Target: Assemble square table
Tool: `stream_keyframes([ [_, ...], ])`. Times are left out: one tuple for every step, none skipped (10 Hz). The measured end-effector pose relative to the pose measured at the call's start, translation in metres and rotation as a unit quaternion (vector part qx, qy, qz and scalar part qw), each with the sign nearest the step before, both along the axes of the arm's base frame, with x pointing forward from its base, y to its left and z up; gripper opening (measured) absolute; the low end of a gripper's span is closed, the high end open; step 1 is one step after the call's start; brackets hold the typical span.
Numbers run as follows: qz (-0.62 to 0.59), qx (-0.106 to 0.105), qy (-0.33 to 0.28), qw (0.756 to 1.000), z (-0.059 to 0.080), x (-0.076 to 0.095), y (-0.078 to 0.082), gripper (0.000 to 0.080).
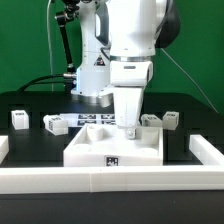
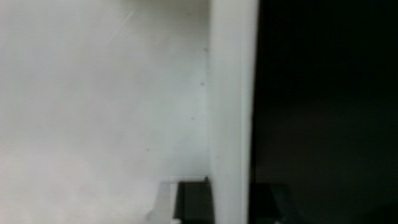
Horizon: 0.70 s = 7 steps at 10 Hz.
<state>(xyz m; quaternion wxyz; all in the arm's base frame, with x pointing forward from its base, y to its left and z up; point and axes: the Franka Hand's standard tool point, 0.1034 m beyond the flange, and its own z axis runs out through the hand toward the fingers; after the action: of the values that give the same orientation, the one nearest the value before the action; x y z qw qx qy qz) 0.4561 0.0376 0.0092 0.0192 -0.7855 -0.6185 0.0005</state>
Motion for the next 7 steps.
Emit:
stream_keyframes([
  [0.000, 0.000, 0.000, 1.000, 0.000, 0.000, 0.000, 0.0058],
  [0.007, 0.000, 0.000, 1.000, -0.001, 0.000, 0.000, 0.0058],
  [0.036, 0.000, -0.002, 0.999, -0.002, 0.002, 0.000, 0.0058],
  [0.055, 0.000, -0.005, 0.998, -0.002, 0.006, 0.002, 0.0058],
  [0.065, -0.001, -0.002, 0.998, -0.002, 0.008, 0.002, 0.0058],
  [0.098, -0.005, -0.002, 0.995, -0.001, 0.014, 0.003, 0.0058],
  [0.113, -0.009, -0.003, 0.994, 0.000, 0.016, 0.005, 0.0058],
])
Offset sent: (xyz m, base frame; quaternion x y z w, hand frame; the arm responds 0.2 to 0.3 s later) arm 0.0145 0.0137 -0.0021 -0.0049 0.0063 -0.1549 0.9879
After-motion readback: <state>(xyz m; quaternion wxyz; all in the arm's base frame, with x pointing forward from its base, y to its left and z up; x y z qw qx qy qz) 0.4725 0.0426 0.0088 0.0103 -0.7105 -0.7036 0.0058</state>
